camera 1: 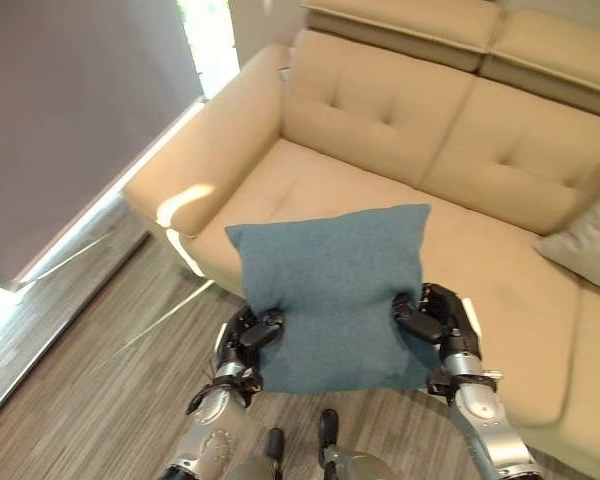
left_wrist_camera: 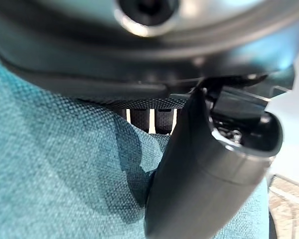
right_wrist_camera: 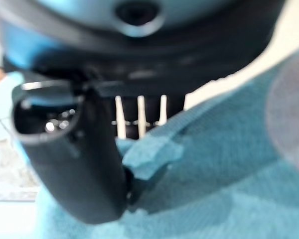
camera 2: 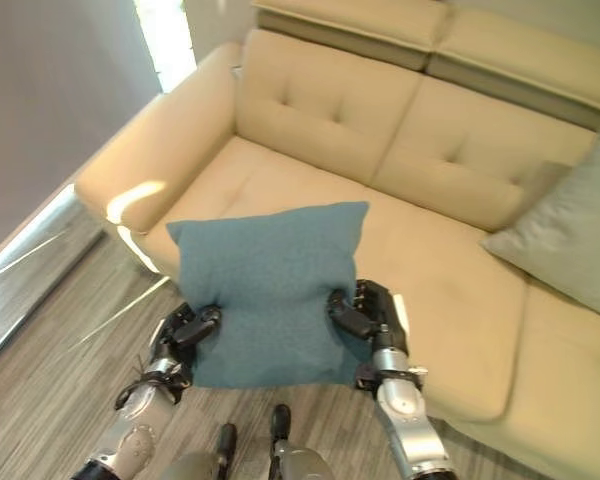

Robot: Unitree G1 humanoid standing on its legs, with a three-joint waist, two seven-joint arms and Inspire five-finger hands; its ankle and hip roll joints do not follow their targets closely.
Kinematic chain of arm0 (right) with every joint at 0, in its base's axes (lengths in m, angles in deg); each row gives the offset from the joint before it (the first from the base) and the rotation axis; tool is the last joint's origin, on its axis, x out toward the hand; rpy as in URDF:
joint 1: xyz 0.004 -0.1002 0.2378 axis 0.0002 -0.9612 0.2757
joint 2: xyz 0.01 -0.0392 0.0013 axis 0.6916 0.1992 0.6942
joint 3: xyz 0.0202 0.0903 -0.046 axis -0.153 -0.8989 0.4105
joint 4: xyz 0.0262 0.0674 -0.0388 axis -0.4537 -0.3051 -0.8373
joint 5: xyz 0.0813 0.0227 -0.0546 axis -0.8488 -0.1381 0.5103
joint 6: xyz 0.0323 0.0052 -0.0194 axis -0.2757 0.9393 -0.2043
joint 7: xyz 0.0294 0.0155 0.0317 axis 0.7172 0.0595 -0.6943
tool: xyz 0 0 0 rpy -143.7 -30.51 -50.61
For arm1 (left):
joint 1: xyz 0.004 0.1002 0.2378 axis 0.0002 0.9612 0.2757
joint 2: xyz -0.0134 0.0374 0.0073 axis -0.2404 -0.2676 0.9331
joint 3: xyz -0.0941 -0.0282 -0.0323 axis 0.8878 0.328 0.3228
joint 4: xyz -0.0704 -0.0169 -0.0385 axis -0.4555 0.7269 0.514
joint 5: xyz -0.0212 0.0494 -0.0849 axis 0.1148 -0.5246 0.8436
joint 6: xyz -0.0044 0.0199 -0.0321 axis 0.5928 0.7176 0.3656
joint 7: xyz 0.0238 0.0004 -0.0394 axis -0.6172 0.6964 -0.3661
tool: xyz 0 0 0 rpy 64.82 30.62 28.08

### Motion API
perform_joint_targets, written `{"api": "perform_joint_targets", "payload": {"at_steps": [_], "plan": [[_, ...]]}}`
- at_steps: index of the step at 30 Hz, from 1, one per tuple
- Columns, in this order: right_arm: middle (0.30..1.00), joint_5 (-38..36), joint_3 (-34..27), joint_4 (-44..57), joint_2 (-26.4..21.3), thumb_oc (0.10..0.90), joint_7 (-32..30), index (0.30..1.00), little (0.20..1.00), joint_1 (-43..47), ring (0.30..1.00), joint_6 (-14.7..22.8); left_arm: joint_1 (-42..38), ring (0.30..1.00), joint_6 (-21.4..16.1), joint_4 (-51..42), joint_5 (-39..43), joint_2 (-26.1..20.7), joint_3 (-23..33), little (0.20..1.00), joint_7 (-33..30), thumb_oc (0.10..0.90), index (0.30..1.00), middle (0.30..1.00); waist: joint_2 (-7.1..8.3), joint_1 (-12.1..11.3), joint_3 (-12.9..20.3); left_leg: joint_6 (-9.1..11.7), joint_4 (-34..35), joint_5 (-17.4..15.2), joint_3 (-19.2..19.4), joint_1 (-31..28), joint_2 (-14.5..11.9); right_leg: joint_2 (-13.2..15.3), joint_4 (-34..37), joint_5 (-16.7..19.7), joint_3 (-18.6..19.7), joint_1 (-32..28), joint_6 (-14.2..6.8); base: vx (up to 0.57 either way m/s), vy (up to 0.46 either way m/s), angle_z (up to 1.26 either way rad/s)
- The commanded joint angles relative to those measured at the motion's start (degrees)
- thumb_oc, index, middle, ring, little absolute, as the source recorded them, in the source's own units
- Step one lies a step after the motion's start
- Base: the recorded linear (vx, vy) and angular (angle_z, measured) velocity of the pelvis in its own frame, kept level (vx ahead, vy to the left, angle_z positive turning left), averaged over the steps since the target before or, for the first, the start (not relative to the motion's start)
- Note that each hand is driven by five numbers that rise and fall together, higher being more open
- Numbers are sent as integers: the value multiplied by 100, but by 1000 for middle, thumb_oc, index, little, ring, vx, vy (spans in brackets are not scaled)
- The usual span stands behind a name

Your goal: Pick up all the scattered cushions and arrange them neatly on the sofa.

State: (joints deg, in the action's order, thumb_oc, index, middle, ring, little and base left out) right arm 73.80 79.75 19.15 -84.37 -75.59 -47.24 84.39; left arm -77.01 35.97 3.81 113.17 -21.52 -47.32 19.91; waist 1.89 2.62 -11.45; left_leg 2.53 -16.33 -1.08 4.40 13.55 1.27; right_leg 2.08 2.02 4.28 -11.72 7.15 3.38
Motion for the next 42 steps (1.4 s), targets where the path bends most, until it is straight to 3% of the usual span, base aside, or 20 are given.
{"api": "perform_joint_targets", "payload": {"at_steps": [1, 3, 4, 6, 9, 13, 14, 15, 19, 22, 23, 24, 27, 29, 31, 33, 35, 38, 40, 42], "plan": [[300, -166, 172, 918, 171, 400, 243, 300, 300, 545, 300, 823, -790, 300, -389, -801, -418, 209, -301, 300, 735, 400, 300, 300, 128, 138, 497, -59, 734, -239, 253, -38, -264, 82, -345, -836, 242, -381, -844, 175, 3, 20], [300, -166, 173, 917, 173, 400, 243, 300, 300, 545, 300, 824, -789, 300, -388, -803, -419, 208, -301, 300, 734, 400, 300, 300, 134, 145, 497, -59, 757, -226, 249, -51, -255, 88, -343, -839, 237, -386, -846, 140, 8, 20], [300, -298, 217, 864, 243, 400, 186, 300, 300, 601, 300, 825, -786, 300, -359, -914, -384, 176, -290, 300, 677, 400, 300, 300, 183, -9, 474, 36, 1164, 123, 61, 409, -307, -7, -283, -1012, 287, -606, -821, 214, 15, 1], [300, -377, 213, 872, 291, 400, 182, 300, 300, 621, 300, 821, -761, 300, -364, -981, -350, 143, -275, 300, 669, 400, 300, 300, 171, -81, 473, 92, 1269, 256, -81, 496, -351, -56, -315, -1120, 368, -714, -805, 261, 67, -16], [300, -388, 184, 922, 362, 400, 252, 300, 300, 557, 300, 827, -651, 300, -338, -980, -396, 111, -238, 300, 692, 400, 300, 300, 136, -97, 594, 60, 1394, 434, -154, 274, -333, -29, -404, -1210, 472, -895, -853, 279, 137, -28], [300, -377, 239, 939, 453, 400, 319, 300, 300, 549, 300, 808, -618, 300, -330, -988, -460, 60, -222, 300, 693, 400, 300, 300, 160, -119, 653, -89, 1378, 290, -81, 49, -229, 146, -887, -1228, 620, -813, -967, 261, 194, -41], [300, -349, 268, 928, 481, 400, 332, 300, 300, 577, 300, 798, -635, 300, -339, -1002, -449, 44, -195, 300, 688, 400, 300, 300, 153, -132, 650, -167, 1388, 219, -28, -63, -182, 230, -1217, -1143, 653, -704, -1058, 158, 205, -24], [300, -241, 334, 954, 506, 400, 379, 300, 300, 655, 300, 742, -678, 300, -352, -1034, -453, -16, -186, 300, 667, 400, 300, 300, 112, -81, 579, -298, 1416, 130, 29, -270, -151, 385, -2002, -741, 704, -335, -1240, 156, 205, -13], [300, -217, 373, 973, 559, 400, 444, 300, 300, 669, 300, 739, -661, 300, -363, -1076, -523, -75, -138, 300, 678, 400, 300, 300, 16, -30, 475, -418, 1465, -4, 137, -499, -191, 472, -2785, -479, 694, 103, -1347, 151, 168, -10], [300, -182, 461, 936, 577, 400, 562, 300, 300, 637, 300, 704, -554, 300, -367, -1091, -533, -85, -78, 300, 738, 400, 300, 300, -22, 8, 464, -433, 1602, -152, 209, -802, -157, 489, -2430, -604, 408, 329, -1253, 185, 54, -9], [300, -160, 478, 894, 576, 400, 579, 300, 300, 659, 300, 708, -471, 300, -377, -1099, -527, -91, -15, 300, 747, 400, 300, 300, -7, -6, 459, -430, 1649, -259, 287, -952, -138, 505, -1904, -632, 59, 508, -1177, 213, 17, -20], [300, -160, 480, 893, 575, 400, 579, 300, 300, 658, 300, 708, -468, 300, -377, -1100, -527, -91, -14, 300, 747, 400, 300, 300, -13, -2, 453, -427, 1652, -267, 282, -967, -145, 497, -1892, -634, 51, 487, -1175, 230, -8, -25], [300, -190, 487, 854, 560, 400, 607, 300, 300, 666, 300, 700, -373, 300, -366, -1107, -476, -92, 94, 300, 782, 400, 300, 300, 50, 10, 405, -396, 1647, -397, 311, -1138, -90, 521, -1153, -416, -443, 694, -1197, 209, -52, -34], [300, -173, 426, 830, 533, 400, 627, 300, 300, 598, 300, 715, -257, 300, -333, -1070, -429, -55, 182, 300, 917, 400, 300, 300, 102, 8, 396, -396, 1618, -476, 275, -1240, -25, 479, -851, -356, -399, 547, -1231, 178, -75, -16], [300, -156, 373, 850, 509, 400, 624, 300, 300, 514, 300, 724, -233, 300, -310, -1023, -427, 18, 123, 300, 944, 400, 300, 300, 139, 53, 426, -370, 1588, -540, 232, -1287, 44, 302, -746, -365, -113, 446, -1148, 161, -90, 14], [300, -174, 277, 923, 436, 400, 595, 300, 300, 398, 300, 765, -237, 300, -305, -971, -396, 102, 37, 300, 1019, 400, 300, 300, 164, 102, 523, -217, 1234, -779, 212, -1274, 50, 272, -470, -361, -170, 196, -1051, 235, -163, 0], [300, -231, 180, 987, 374, 400, 583, 300, 300, 314, 300, 788, -260, 300, -289, -965, -393, 148, -49, 300, 1035, 400, 300, 300, 206, 151, 510, 2, 431, -856, 271, -1034, -44, 270, -313, -422, -200, -56, -946, 129, -143, 17], [300, -300, 166, 999, 302, 400, 520, 300, 300, 282, 300, 783, -328, 300, -302, -996, -430, 195, -79, 300, 961, 400, 300, 300, 233, 115, 394, 168, -674, -605, 108, -414, -146, 207, -206, -570, -168, -331, -752, 81, -113, 17], [300, -281, 168, 998, 271, 400, 527, 300, 300, 290, 300, 772, -322, 300, -287, -1014, -468, 178, -54, 300, 943, 400, 300, 300, 250, 80, 432, 73, -147, -707, -87, -272, -199, 197, -166, -643, -17, -412, -779, 193, -12, -22], [300, -262, 196, 948, 260, 400, 505, 300, 300, 299, 300, 774, -359, 300, -307, -1030, -513, 161, -31, 300, 881, 400, 300, 300, 204, 13, 453, 111, 426, -414, -381, -222, -257, 111, -156, -702, 107, -479, -795, 196, 51, -47]]}}
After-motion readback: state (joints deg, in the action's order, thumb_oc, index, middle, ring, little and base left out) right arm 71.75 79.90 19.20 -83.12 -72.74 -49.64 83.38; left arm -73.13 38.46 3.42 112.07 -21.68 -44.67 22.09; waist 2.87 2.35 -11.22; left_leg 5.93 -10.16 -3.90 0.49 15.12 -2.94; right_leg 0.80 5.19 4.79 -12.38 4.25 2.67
